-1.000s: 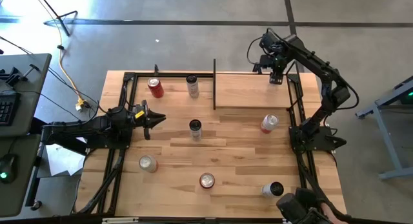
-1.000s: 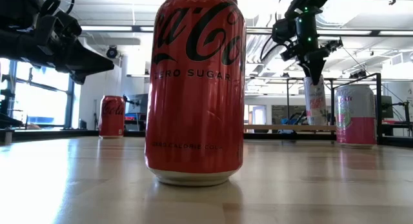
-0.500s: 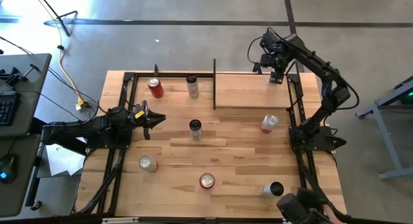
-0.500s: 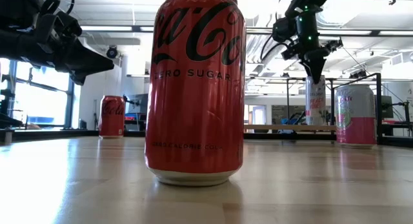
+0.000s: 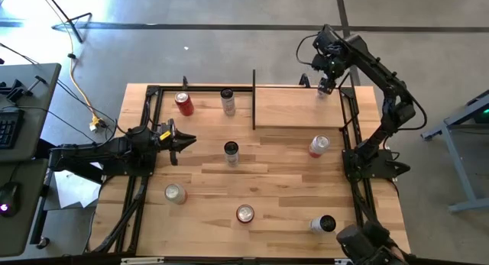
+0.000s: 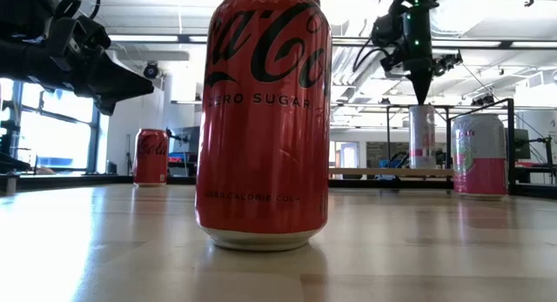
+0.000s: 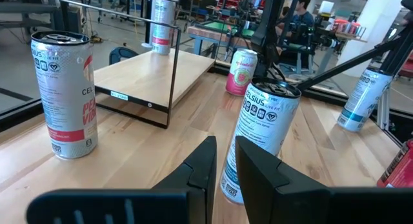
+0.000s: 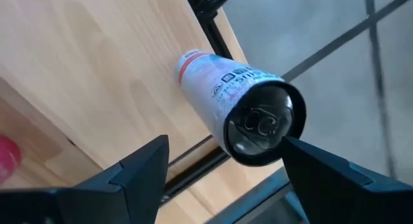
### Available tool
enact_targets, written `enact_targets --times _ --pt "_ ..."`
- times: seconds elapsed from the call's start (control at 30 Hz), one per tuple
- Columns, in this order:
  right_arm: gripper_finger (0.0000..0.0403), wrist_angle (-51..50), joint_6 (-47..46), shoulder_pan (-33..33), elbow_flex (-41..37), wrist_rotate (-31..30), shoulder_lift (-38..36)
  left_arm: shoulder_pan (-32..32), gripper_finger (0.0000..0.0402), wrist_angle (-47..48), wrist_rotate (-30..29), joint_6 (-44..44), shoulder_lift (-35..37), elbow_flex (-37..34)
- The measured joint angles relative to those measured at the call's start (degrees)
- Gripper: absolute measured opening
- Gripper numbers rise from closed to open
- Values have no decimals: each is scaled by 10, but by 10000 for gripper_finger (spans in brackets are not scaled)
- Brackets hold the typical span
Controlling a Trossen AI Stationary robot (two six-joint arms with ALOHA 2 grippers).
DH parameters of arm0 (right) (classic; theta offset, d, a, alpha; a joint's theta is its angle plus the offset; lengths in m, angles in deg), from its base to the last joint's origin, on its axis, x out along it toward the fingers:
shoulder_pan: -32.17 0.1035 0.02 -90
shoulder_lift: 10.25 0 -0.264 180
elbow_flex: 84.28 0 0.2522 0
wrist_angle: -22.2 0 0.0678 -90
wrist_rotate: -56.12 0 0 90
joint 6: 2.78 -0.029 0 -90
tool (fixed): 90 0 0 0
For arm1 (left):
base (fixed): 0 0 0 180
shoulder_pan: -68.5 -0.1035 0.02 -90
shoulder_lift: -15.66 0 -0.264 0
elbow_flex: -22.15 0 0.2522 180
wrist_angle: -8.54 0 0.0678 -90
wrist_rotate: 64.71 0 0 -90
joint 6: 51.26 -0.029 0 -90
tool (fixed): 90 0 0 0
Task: Place canned beverage on shelf
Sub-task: Put the bottom white and pink soda can on the shelf
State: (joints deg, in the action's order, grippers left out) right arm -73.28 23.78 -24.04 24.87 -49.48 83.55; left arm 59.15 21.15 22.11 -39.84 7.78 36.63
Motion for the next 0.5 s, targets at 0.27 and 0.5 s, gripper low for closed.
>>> enact_targets --times 0.27,0.5 --pt "283 -3 -33 -1 13 -7 0 0 49 0 0 0 0 0" --pt "235 12 -69 -11 85 19 0 0 49 0 0 4 0 0"
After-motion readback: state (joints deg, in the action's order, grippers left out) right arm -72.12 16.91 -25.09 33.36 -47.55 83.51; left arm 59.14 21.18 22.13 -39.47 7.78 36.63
